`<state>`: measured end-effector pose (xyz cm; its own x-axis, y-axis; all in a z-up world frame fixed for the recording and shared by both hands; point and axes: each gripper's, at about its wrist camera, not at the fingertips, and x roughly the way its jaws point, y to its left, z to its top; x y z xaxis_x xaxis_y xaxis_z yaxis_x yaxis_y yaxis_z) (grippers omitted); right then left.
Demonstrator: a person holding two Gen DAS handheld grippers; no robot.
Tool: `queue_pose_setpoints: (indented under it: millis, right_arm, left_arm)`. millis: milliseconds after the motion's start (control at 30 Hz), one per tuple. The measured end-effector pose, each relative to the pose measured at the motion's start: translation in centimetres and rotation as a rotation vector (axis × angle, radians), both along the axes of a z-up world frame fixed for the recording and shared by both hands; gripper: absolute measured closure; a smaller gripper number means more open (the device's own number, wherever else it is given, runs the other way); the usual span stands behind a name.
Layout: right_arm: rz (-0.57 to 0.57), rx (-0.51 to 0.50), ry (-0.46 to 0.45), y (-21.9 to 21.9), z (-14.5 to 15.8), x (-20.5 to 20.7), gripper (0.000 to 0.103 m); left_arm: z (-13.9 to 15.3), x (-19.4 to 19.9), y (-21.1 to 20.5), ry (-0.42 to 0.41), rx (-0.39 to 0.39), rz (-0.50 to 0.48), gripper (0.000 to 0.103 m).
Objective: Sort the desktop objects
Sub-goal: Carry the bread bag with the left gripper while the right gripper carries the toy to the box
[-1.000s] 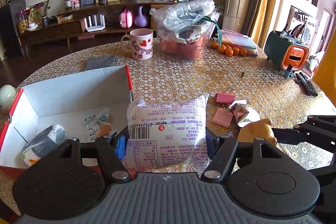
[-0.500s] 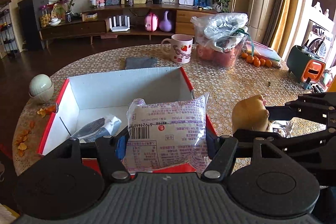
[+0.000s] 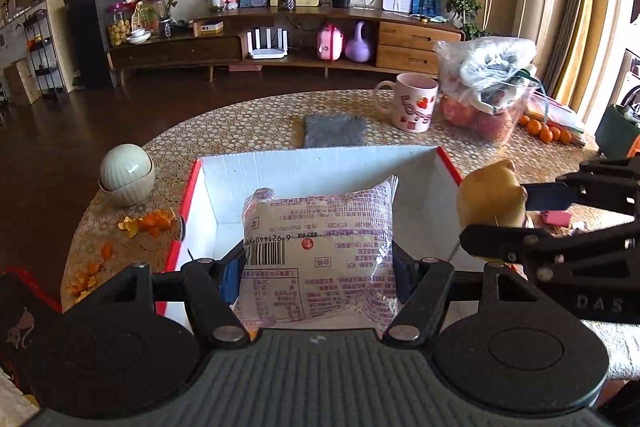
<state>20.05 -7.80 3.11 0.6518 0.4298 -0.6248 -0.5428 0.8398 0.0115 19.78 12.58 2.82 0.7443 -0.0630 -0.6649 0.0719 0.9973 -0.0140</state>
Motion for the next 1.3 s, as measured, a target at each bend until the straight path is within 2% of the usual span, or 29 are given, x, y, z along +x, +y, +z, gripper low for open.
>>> queue_pose_setpoints:
  millis: [100, 300, 633, 900, 1300]
  right_arm:
    - [0.008, 0.001, -0.001, 1.0, -0.4, 0.8, 0.056]
    - [0.011, -0.019, 0.031, 2.5, -2.2, 2.5, 0.056]
    - [0.008, -0.080, 0.071, 4.3, -5.2, 3.9, 0.056]
    - [0.029, -0.111, 0.095, 5.2, -7.1, 3.8, 0.056]
    - [0.030, -0.110, 0.110, 5.1, -7.6, 3.9, 0.054]
  left_arm:
    - [-0.3, 1.8, 0.9, 0.018, -0.016, 0.006, 0.034]
    - [-1.3, 5.7, 1.1, 0.030, 0.002, 0.006, 0.034]
    - [-5.2, 10.9, 0.8, 0.116, 0.061, 0.027, 0.034]
    - [-7.4, 12.2, 0.5, 0.185, 0.085, 0.019, 0.034]
    - [-8.1, 12.8, 0.0, 0.245, 0.089, -0.014, 0.032]
